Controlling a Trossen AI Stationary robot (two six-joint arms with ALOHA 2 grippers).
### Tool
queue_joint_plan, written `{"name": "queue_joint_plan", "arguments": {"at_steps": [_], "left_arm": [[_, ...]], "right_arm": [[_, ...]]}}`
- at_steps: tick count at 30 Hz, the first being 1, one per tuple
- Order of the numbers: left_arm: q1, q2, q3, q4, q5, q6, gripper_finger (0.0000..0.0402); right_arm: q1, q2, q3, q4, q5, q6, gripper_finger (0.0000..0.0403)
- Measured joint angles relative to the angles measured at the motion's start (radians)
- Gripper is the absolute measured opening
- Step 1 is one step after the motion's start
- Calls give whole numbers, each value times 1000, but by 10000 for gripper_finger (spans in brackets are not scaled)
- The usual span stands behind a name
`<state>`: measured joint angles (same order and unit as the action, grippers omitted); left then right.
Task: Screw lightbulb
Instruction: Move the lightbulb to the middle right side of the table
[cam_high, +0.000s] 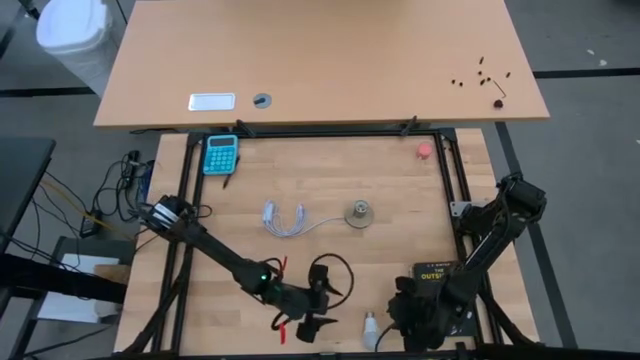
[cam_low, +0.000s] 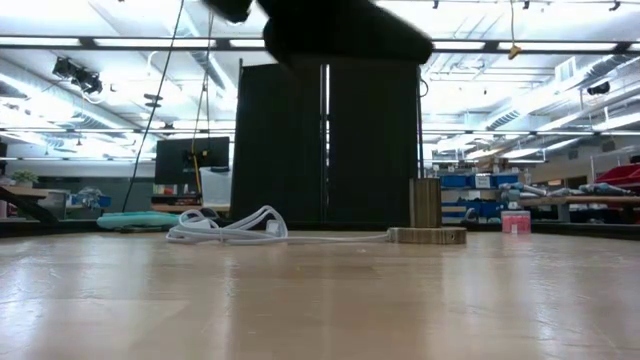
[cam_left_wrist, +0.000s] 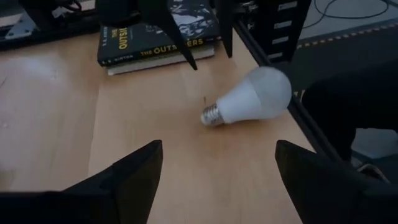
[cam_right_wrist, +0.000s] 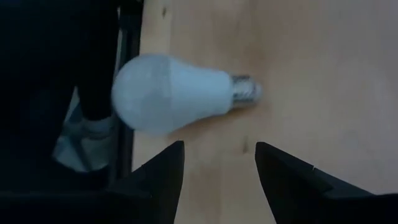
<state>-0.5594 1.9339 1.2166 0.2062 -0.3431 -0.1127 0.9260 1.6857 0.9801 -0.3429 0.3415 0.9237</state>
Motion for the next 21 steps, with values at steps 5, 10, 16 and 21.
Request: {"name": "queue_joint_plan", "arguments": {"at_steps": [5, 10, 16, 21], "left_arm": [[0, 62, 117, -113, 38, -31, 302], [-11, 139, 184, -137, 71, -51, 298], [-19, 198, 225, -123, 64, -62, 298], [-12, 236, 258, -110, 61, -79, 298]], "right_arm": [[1, 11, 28, -32, -42, 109, 208], [17, 15, 36, -25, -52, 216, 208], [35, 54, 36, -4, -40, 254, 208], [43, 122, 36, 39, -40, 174, 208]]}}
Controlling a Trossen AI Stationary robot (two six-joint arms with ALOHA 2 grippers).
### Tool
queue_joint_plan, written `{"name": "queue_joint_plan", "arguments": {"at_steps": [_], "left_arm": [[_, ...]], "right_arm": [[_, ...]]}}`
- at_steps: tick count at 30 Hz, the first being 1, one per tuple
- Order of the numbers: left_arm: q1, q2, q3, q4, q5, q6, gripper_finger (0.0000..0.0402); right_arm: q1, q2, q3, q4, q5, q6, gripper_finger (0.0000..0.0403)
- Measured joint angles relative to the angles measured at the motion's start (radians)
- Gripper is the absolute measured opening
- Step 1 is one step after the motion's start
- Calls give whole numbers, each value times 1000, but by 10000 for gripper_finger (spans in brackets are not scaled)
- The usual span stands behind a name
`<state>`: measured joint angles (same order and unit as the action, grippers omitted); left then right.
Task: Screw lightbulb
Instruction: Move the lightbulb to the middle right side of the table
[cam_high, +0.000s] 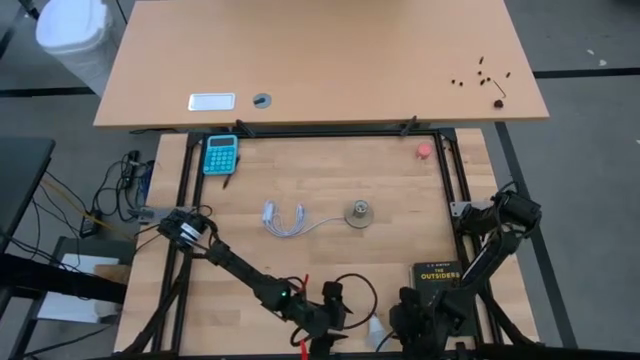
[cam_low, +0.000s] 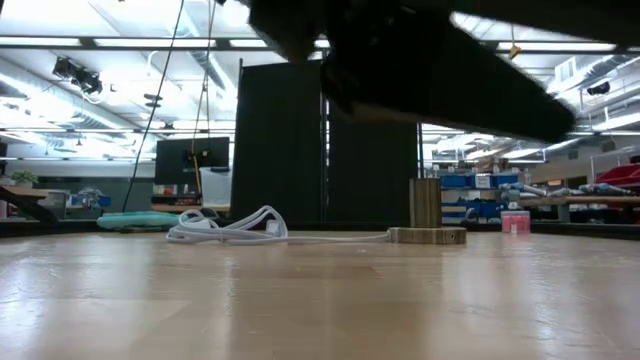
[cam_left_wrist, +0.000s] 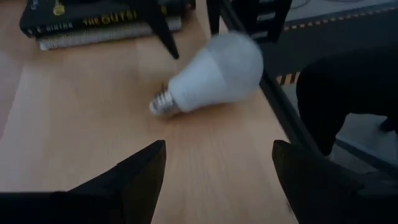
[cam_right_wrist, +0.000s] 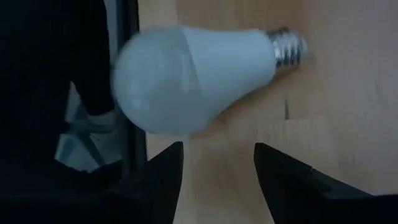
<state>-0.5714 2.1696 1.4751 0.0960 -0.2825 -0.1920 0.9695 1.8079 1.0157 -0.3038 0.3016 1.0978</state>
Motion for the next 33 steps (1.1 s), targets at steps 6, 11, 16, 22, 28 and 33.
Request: {"name": "queue_joint_plan", "arguments": {"at_steps": [6, 11, 16, 22, 28, 33], "left_arm": [[11, 21, 2, 40, -2, -33, 298], [27, 39, 0, 49, -35, -52, 298], [29, 50, 0, 43, -49, -56, 298], [28, 53, 0, 38, -43, -50, 298], [37, 53, 0, 39, -64, -30, 298], [53, 51, 1, 20, -138, -8, 298]], "right_arm": [[-3, 50, 0, 33, 34, 2, 208], [-32, 75, 0, 89, 108, 0, 208], [-79, 88, 0, 153, 128, -17, 208], [-126, 89, -1, 169, 145, -52, 208], [-165, 89, -1, 172, 147, -98, 208], [-201, 89, -2, 154, 147, -113, 208]]}}
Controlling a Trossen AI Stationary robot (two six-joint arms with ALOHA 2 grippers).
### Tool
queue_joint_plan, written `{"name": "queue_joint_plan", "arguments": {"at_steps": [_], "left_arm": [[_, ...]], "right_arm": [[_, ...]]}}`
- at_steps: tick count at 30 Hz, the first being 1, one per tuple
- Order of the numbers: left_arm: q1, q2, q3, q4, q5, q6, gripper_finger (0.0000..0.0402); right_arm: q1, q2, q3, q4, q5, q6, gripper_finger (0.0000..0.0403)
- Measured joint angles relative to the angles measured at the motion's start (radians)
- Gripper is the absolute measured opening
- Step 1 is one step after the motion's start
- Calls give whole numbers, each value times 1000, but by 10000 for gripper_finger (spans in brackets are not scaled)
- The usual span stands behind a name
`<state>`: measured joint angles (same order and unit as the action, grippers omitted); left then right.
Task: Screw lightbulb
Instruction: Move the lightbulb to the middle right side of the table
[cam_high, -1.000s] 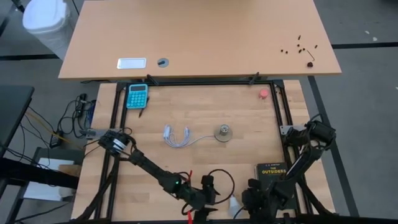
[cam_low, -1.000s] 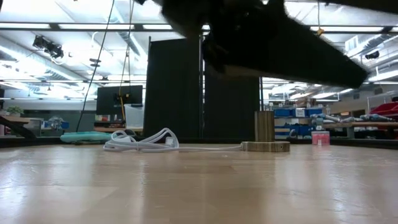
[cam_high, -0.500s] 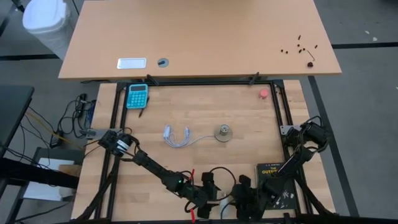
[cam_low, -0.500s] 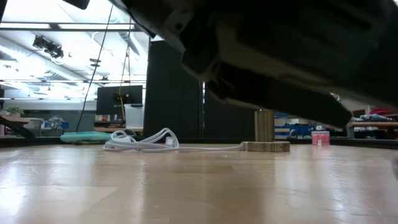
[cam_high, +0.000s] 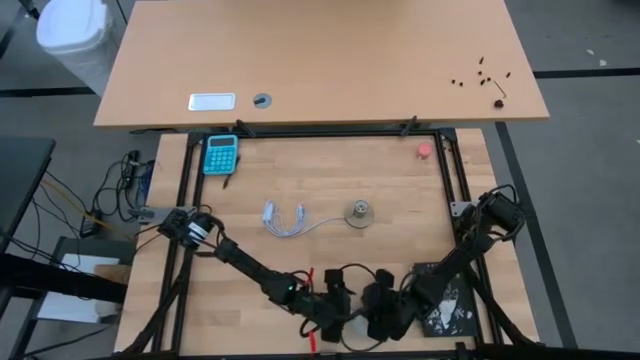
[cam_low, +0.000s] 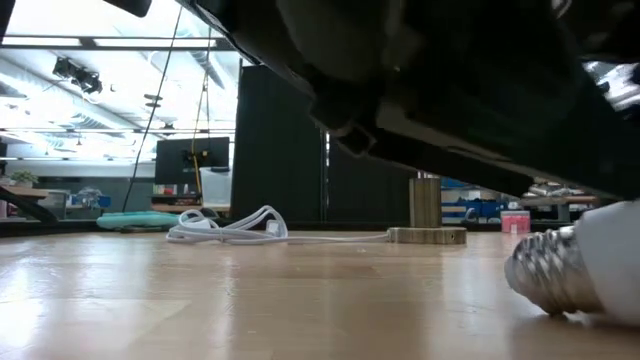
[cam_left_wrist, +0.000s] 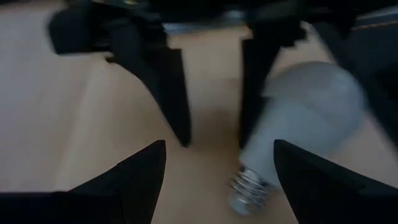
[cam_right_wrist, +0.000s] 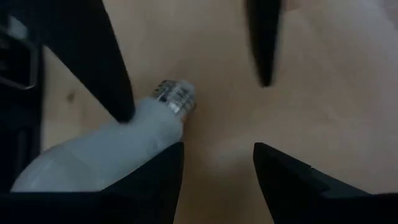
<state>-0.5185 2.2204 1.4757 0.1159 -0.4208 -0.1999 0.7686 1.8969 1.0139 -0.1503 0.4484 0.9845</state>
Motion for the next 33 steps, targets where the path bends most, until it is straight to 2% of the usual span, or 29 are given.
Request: {"name": "queue_joint_plan", "arguments": {"at_steps": [5, 10, 12, 15, 18, 21, 25, 27, 29, 33], "left_arm": [[27, 1, -1, -24, -48, 18, 298], [39, -7, -1, -27, -49, 48, 298], [41, -21, 0, -39, -62, 68, 298], [44, -48, 2, -39, -85, 97, 298], [44, -79, 3, -46, -69, 126, 298], [42, -103, 3, -65, 50, 155, 298], [28, -107, 3, -137, 187, 174, 298], [14, -107, 3, -194, 188, 194, 298], [-6, -107, 3, -235, 142, 203, 298], [-41, -87, 3, -214, 70, 238, 298]], "right_arm": [[-23, -26, 0, -120, 18, 41, 206], [-2, -149, 0, -345, 117, 120, 195], [15, -202, 0, -360, 131, 112, 191], [45, -258, 0, -291, 128, 28, 190], [79, -272, 1, -126, 105, -109, 190], [95, -245, 3, 15, 49, -209, 188], [94, -167, 1, 97, -2, -304, 187], [103, -131, 9, 128, 6, -362, 187], [109, -94, 34, 101, 23, -392, 187], [94, -33, 91, 50, 31, -420, 187]]}}
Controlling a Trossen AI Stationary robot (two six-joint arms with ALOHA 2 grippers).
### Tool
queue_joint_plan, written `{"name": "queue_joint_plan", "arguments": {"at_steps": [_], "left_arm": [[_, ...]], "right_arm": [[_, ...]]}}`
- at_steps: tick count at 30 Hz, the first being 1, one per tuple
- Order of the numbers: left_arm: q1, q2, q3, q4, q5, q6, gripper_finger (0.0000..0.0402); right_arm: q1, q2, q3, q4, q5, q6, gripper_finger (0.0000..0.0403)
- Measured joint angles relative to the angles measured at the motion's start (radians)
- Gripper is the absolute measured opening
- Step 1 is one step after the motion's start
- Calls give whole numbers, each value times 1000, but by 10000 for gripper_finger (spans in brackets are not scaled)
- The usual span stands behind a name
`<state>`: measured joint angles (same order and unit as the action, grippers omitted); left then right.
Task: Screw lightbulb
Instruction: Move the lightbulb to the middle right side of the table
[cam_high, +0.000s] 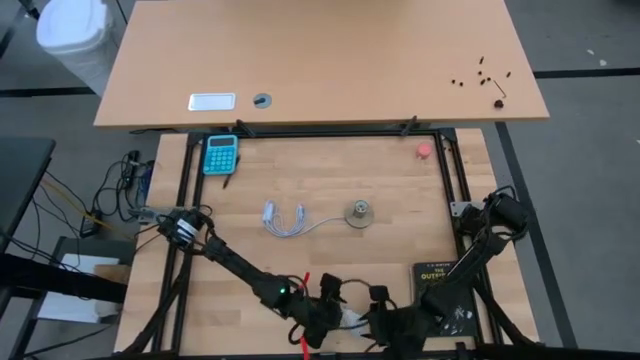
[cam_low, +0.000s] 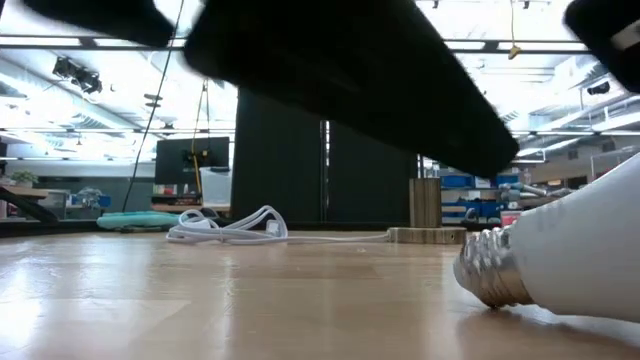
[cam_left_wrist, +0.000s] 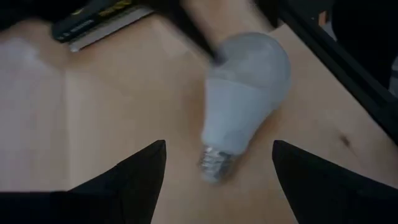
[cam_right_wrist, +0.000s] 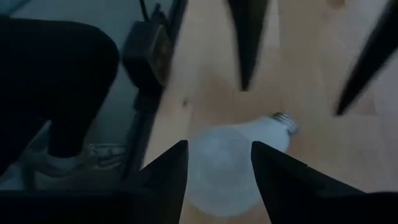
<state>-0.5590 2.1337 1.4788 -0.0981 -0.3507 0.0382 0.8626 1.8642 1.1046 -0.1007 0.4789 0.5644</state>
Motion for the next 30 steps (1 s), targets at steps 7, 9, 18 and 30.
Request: {"name": "queue_joint_plan", "arguments": {"at_steps": [7, 9, 18, 30], "left_arm": [[-12, 69, -2, 106, -50, 6, 298], [-9, 79, -2, 137, -134, -9, 298], [80, 82, -1, 148, -287, 4, 298], [130, 75, -1, 243, -252, -19, 298]], "right_arm": [[-32, 30, 34, -68, 7, 50, 187], [-36, 18, 34, -115, 24, 72, 187], [-58, -42, 35, -483, 105, 288, 187], [-26, -187, 32, -733, 251, 454, 187]]}}
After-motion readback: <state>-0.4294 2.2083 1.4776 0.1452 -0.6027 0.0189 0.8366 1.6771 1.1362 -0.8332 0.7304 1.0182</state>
